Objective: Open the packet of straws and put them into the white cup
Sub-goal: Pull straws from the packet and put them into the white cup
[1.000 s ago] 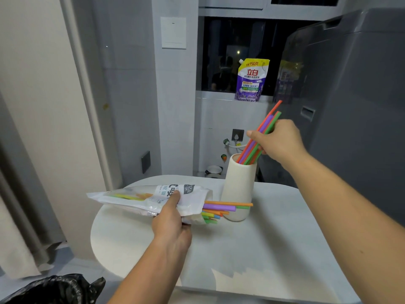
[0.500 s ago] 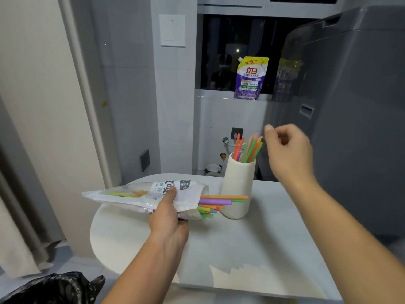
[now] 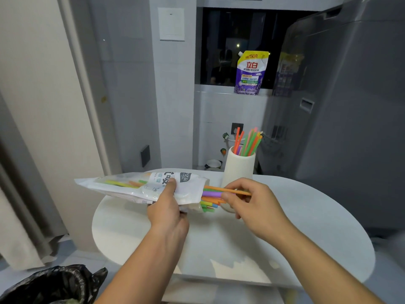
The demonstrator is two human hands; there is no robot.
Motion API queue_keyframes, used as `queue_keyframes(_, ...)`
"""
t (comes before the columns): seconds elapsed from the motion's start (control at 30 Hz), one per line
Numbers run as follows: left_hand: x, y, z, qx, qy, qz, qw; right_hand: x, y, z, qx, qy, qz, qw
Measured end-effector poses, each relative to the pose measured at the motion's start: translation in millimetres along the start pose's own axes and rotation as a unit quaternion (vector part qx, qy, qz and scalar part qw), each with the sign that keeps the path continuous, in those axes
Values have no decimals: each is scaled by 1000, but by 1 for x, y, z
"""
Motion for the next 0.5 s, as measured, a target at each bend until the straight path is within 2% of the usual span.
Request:
queue_keyframes(0.13,-1,3,2,-7,-17,0,1000,-12,1,3,-3,103,34,994)
queue_keyframes(0.23,-1,3,3,-14,-22,-3,1000,-26,1,14,16,217,76,973)
queue_keyframes(0.33,1,0,-2,-26,-19,-7,999,-25,3,24,37,337,97,936)
queue_keyframes(0.4,2,-2,-6,-31,-11,-7,999,-19,4,30,50,422,111,898)
queue_keyframes(0.5,3,-5,-11,-36,-5,-9,999,-11,6,35,65,485,132,862)
Point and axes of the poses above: each hand's wrist, its own y-axis towards the middle knuckle, its own x-axis out of the palm, z = x × y, the point moved 8 cm from there along y, towards the middle knuckle, and after that the axes turned 11 degrees about -z, right-handed, at the moved point
